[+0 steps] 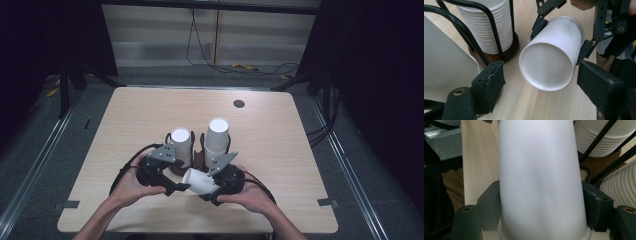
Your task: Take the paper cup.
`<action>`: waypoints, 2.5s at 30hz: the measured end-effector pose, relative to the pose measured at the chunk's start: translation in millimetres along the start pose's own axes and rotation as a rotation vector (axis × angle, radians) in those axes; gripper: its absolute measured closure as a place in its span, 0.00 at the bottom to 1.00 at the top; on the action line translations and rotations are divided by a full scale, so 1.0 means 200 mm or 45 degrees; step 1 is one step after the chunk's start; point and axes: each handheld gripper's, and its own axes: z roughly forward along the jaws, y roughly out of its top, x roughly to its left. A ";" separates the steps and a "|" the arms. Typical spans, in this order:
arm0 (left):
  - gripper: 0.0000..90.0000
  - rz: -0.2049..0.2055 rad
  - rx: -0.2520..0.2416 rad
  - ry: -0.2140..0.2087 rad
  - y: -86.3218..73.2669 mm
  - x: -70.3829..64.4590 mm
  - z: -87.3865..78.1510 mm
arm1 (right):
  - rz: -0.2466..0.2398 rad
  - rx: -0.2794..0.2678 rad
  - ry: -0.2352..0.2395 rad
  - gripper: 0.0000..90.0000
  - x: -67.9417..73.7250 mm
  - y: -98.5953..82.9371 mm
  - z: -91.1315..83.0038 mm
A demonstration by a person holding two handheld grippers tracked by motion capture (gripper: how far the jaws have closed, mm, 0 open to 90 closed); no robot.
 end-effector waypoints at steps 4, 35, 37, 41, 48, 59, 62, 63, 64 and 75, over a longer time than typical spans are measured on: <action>0.24 0.012 0.027 -0.010 0.00 0.00 0.02 | -0.021 0.041 -0.007 0.31 0.01 0.01 0.01; 0.27 0.027 0.206 -0.100 -0.03 -0.01 0.13 | -0.156 0.227 -0.023 0.31 0.06 0.05 0.06; 0.26 0.028 0.202 -0.098 -0.03 -0.02 0.14 | -0.168 0.222 -0.019 0.31 0.06 0.06 0.06; 0.27 0.026 0.215 -0.102 -0.03 -0.03 0.15 | -0.191 0.226 -0.021 0.31 0.07 0.06 0.07; 0.34 0.041 0.217 -0.151 -0.03 -0.03 0.15 | -0.201 0.224 -0.021 0.31 0.09 0.07 0.08; 0.33 0.050 0.212 -0.184 -0.02 -0.02 0.16 | -0.205 0.188 -0.006 0.31 0.09 0.08 0.08; 0.33 0.033 0.215 -0.186 -0.03 -0.03 0.18 | -0.209 0.195 -0.002 0.31 0.09 0.08 0.08; 0.33 0.033 0.216 -0.194 -0.03 -0.03 0.18 | -0.208 0.194 0.007 0.31 0.09 0.09 0.08; 0.34 0.031 0.224 -0.201 -0.03 -0.04 0.19 | -0.209 0.194 0.007 0.31 0.10 0.09 0.08; 0.37 0.052 0.233 -0.220 -0.03 -0.04 0.19 | -0.214 0.180 0.046 0.28 0.09 0.08 0.08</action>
